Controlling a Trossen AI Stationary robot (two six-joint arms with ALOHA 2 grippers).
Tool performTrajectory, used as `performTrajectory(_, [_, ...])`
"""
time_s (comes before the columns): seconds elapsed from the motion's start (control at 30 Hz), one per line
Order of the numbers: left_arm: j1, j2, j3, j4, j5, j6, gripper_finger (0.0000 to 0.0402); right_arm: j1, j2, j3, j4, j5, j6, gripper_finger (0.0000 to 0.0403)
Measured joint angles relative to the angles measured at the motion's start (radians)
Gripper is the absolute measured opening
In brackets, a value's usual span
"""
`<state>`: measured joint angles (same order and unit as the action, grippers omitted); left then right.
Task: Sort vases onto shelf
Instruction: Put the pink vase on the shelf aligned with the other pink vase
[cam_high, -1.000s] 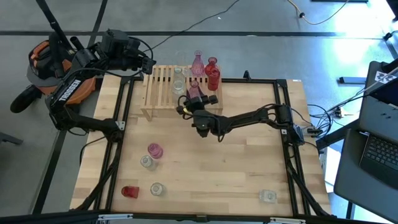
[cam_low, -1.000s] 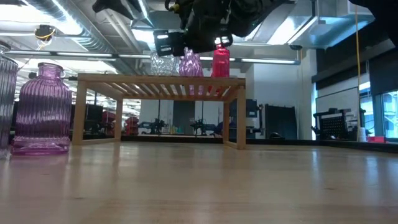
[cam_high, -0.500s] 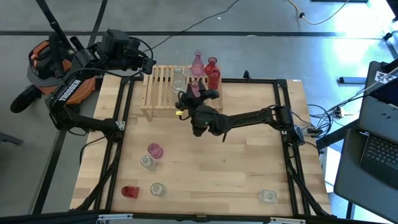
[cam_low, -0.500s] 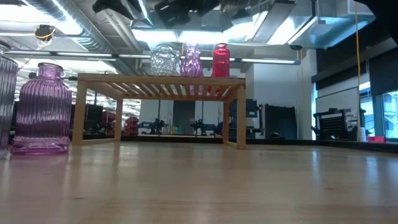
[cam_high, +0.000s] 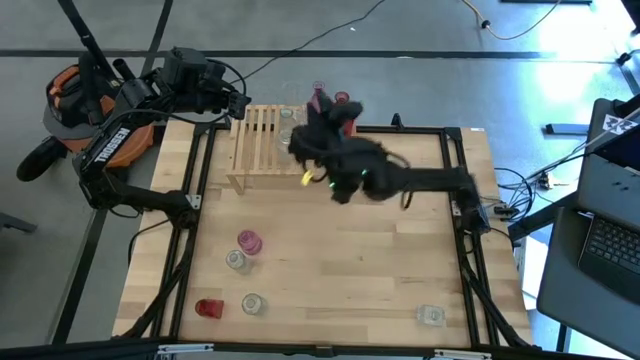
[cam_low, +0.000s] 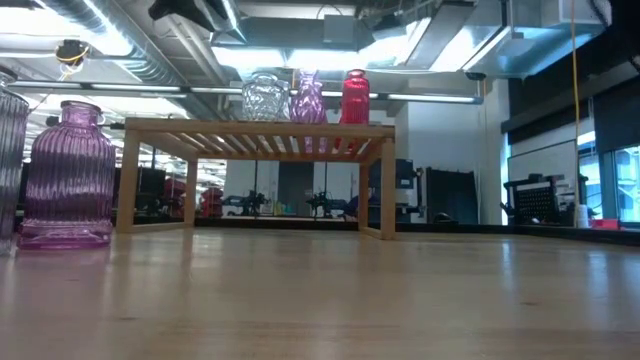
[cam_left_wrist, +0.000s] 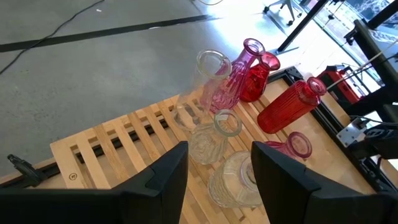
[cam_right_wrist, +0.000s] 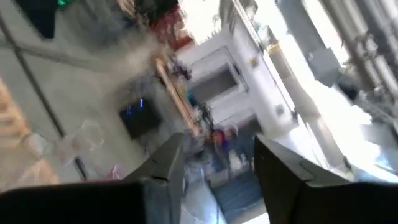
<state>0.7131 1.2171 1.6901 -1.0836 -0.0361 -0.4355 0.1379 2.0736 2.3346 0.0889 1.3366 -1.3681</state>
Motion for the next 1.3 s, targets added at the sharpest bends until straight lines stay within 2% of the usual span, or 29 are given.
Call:
performTrajectory(0.07, [0.0,0.0,0.0,0.0,-0.002,0.0,0.0169,-0.005,-0.078,-0.078,-0.068,-0.041,0.094,0.0124])
performTrajectory(0.17, [0.0,0.0,0.0,0.003,-0.004,0.0,0.0169,-0.001,-0.175,-0.095,-0.331,-0.143,0.343,0.0095])
performTrajectory(0.33, [0.0,0.0,0.0,0.003,-0.004,0.0,0.0169,-0.057,-0.265,-0.084,-0.729,-0.558,0.651,0.0047])
performTrajectory(0.47, [0.0,0.0,0.0,0.002,-0.004,0.0,0.0169,-0.135,-0.256,-0.089,-0.96,-0.815,0.734,0.001])
performTrajectory(0.57, [0.0,0.0,0.0,0.002,-0.004,0.0,0.0169,-0.192,-0.236,-0.088,-1.071,-1.024,0.744,0.0004])
performTrajectory(0.7, [0.0,0.0,0.0,0.002,-0.004,0.0,0.0169,-0.239,-0.186,-0.088,-1.122,-1.187,0.739,0.001])
performTrajectory(0.83, [0.0,0.0,0.0,0.002,-0.004,0.0,0.0169,-0.263,-0.137,-0.087,-1.116,-1.245,0.732,0.0002])
performTrajectory(1.07, [0.0,0.0,0.0,0.002,-0.004,0.0,0.0169,-0.253,-0.032,-0.089,-1.148,-1.232,0.736,0.0001])
performTrajectory(1.3, [0.0,0.0,0.0,0.002,-0.004,0.0,0.0169,-0.224,0.011,-0.089,-1.202,-1.094,0.737,0.0001])
